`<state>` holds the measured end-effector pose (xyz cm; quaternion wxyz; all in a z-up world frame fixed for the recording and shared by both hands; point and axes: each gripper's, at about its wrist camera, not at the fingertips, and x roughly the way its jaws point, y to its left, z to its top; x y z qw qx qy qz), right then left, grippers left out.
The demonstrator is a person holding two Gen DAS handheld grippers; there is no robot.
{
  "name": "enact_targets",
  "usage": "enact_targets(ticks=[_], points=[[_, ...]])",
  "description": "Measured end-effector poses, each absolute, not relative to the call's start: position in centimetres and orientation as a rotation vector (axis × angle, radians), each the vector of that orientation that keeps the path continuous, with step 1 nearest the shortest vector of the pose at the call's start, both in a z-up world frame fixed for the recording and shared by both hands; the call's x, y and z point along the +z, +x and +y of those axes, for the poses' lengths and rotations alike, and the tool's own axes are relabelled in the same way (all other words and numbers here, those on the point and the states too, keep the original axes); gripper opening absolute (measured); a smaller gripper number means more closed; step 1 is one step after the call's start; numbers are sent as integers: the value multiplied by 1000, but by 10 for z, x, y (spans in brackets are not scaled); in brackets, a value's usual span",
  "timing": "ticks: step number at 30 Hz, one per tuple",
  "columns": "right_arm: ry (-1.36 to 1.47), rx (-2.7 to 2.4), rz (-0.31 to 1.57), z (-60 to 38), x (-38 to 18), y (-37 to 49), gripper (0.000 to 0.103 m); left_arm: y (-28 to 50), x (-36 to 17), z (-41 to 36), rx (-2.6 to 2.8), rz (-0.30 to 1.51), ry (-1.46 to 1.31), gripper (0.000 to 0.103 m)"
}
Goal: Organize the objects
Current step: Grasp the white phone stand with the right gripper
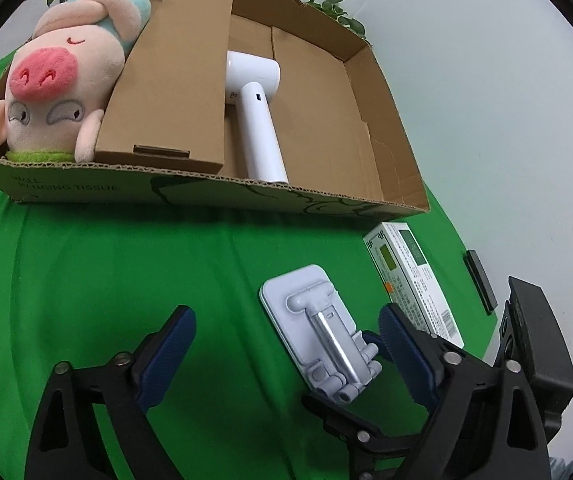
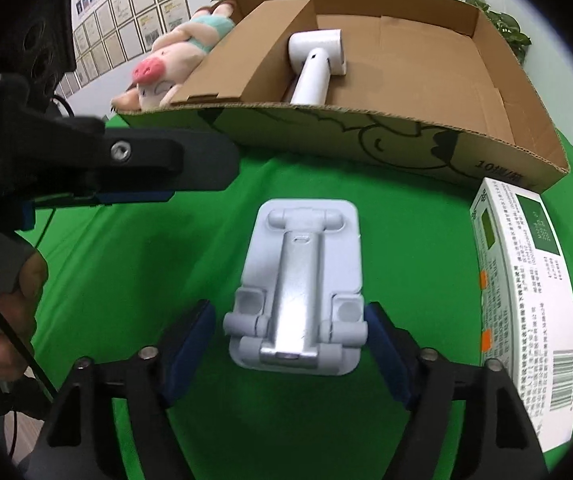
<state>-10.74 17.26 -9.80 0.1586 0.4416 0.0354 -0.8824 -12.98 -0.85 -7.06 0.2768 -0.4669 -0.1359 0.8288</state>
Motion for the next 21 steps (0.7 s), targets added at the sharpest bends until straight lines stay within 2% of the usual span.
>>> enact_targets(ticks=[2, 9, 14, 18, 21], points=[[1267, -2546, 121, 170, -95, -102, 68, -128, -71, -8, 2211, -353, -1261, 81], [1273, -2568, 73, 167, -84, -79, 66, -119, -81, -3, 2144, -367, -1287, 71], [1286, -2524, -36, 164, -77, -59, 66, -112, -90, 2, 2075, -408, -1312, 62], [1289, -2465, -162, 173, -74, -52, 66, -106, -90, 5, 2068, -423, -1316, 59], [1284, -2445, -214, 182, -72, -47, 66, -101, -88, 2, 2096, -398, -1326, 43]])
